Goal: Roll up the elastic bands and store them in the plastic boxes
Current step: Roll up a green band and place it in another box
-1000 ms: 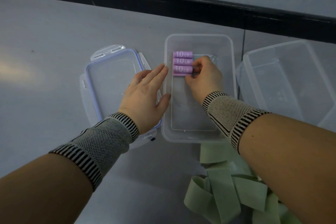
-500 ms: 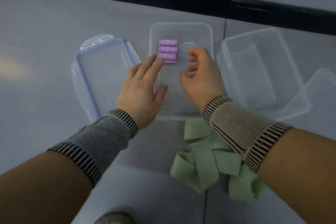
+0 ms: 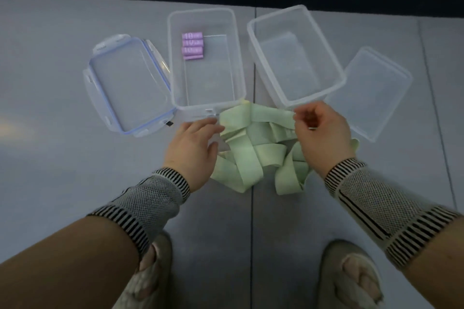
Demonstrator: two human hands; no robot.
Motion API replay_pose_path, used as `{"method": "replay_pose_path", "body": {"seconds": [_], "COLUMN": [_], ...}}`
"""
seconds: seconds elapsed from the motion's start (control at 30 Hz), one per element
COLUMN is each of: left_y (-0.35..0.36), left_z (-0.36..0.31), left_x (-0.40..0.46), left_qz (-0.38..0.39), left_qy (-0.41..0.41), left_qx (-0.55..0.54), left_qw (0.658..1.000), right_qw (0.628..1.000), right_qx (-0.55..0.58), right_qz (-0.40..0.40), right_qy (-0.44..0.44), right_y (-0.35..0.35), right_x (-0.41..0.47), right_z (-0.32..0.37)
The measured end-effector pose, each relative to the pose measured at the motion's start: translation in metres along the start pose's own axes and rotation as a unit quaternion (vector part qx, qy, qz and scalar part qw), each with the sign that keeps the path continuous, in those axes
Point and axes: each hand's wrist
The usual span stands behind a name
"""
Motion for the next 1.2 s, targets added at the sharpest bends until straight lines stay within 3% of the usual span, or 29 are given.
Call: {"method": "replay_pose_path", "body": {"seconds": [0.23,0.37,0.43,0.5,0.6,0.67,0.9,1.1,1.2], "left_y": [0.021,0.033,0.041,0.046,0.049,0.048,0.048,0.045,0.045], "left_z": [-0.002,-0.003,-0.009,-0.019,-0.026,-0.027,-0.014,-0.017,-0.02], "left_x": [-0.034,-0.013,0.002,0.013,0.023,0.024,0.014,0.015,0.014], "left_qz": [0.041,0.03,0.038,0.063,0.105,0.112,0.129,0.154,0.133], "left_qy": [-0.012,-0.016,-0.014,-0.024,-0.052,-0.059,-0.076,-0.105,-0.096], "left_qx": [0.019,0.011,0.018,0.045,0.097,0.101,0.074,0.062,0.066], "left_qw": [0.999,0.999,0.999,0.997,0.988,0.987,0.986,0.98,0.984], "right_qw": [0.994,0.991,0.991,0.983,0.933,0.915,0.97,0.937,0.941], "right_qx": [-0.071,-0.087,-0.107,-0.18,-0.314,-0.347,-0.217,-0.29,-0.28], "right_qz": [0.05,-0.025,-0.028,0.038,0.175,0.203,0.103,0.195,0.192], "right_qy": [0.061,0.102,0.069,0.017,-0.017,-0.013,-0.035,0.003,-0.001], "right_y": [0.01,0.004,0.004,0.01,0.022,0.026,0.015,0.01,0.013], "right_x": [-0.047,-0.022,-0.005,0.009,0.021,0.024,0.012,0.022,0.022], "right_z": [-0.048,-0.056,-0.055,-0.055,-0.063,-0.065,-0.049,-0.061,-0.059]}}
Point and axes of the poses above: each hand's wrist, its own x-axis towards the middle knuckle, its own y-axis out of the palm, z = x × y, and after that the axes turned 4 degrees about -x, right-handed
